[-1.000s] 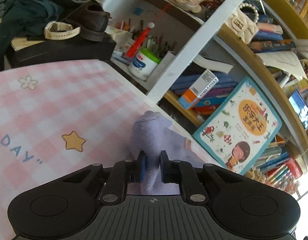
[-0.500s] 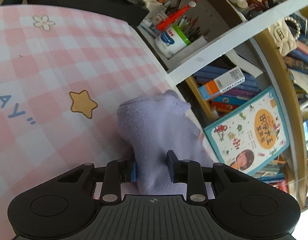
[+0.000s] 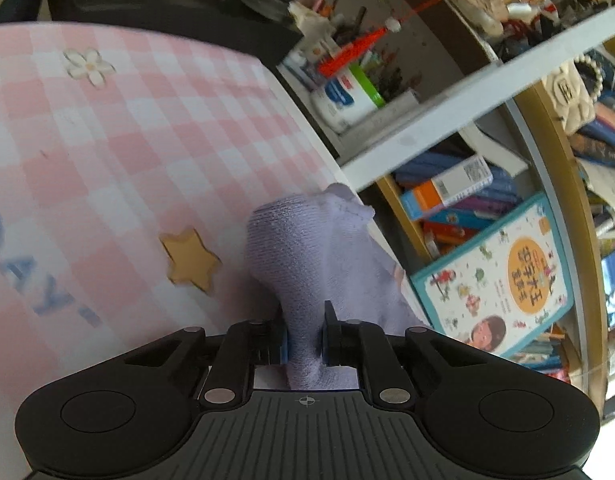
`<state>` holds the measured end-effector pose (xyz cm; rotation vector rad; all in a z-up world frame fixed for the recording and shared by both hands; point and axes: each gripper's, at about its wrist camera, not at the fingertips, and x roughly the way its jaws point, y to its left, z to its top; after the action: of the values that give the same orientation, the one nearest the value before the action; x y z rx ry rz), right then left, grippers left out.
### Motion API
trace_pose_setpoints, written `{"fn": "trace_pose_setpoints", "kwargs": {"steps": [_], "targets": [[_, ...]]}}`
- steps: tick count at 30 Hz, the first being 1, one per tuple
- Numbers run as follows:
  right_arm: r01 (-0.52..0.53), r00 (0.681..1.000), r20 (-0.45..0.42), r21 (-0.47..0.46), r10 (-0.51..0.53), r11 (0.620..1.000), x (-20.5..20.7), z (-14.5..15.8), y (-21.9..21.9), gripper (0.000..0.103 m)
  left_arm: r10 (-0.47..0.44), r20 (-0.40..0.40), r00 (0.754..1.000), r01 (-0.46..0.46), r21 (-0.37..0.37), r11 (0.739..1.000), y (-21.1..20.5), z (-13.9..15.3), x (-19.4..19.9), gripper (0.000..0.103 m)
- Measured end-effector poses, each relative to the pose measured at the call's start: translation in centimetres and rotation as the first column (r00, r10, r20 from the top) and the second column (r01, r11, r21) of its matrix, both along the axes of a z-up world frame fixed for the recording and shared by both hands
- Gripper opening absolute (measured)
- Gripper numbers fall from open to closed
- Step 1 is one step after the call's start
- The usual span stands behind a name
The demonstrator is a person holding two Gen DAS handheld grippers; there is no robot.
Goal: Fold clothes
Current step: 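Grasp the lavender hem with the left tool while the right tool pinches the pink hem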
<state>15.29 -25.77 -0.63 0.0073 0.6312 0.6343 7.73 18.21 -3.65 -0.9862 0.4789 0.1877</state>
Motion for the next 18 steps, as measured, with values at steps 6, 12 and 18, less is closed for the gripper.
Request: {"fn": "trace_pose_setpoints", "kwargs": {"steps": [6, 12, 18], "targets": [[-0.034, 0.999, 0.038, -0.038, 0.036, 0.999, 0.2, 0.1, 4.0, 0.019, 0.052, 0.008, 0.999, -0.052, -0.009, 0.999, 2.9, -0.7, -0.6, 0.013], [-0.054, 0.994, 0.092, -0.081, 0.062, 0.995, 0.0, 0.1, 5.7, 0.019, 0.09, 0.019, 0.996, -0.09, 0.007, 0.996, 3.3, -0.9, -1.0, 0.016], [-0.071, 0.996, 0.059, -0.029, 0.073, 0.997, 0.4, 0.3, 4.4, 0.019, 0.086, 0.026, 0.996, -0.087, 0.025, 0.996, 3.3, -1.0, -1.0, 0.016]]}}
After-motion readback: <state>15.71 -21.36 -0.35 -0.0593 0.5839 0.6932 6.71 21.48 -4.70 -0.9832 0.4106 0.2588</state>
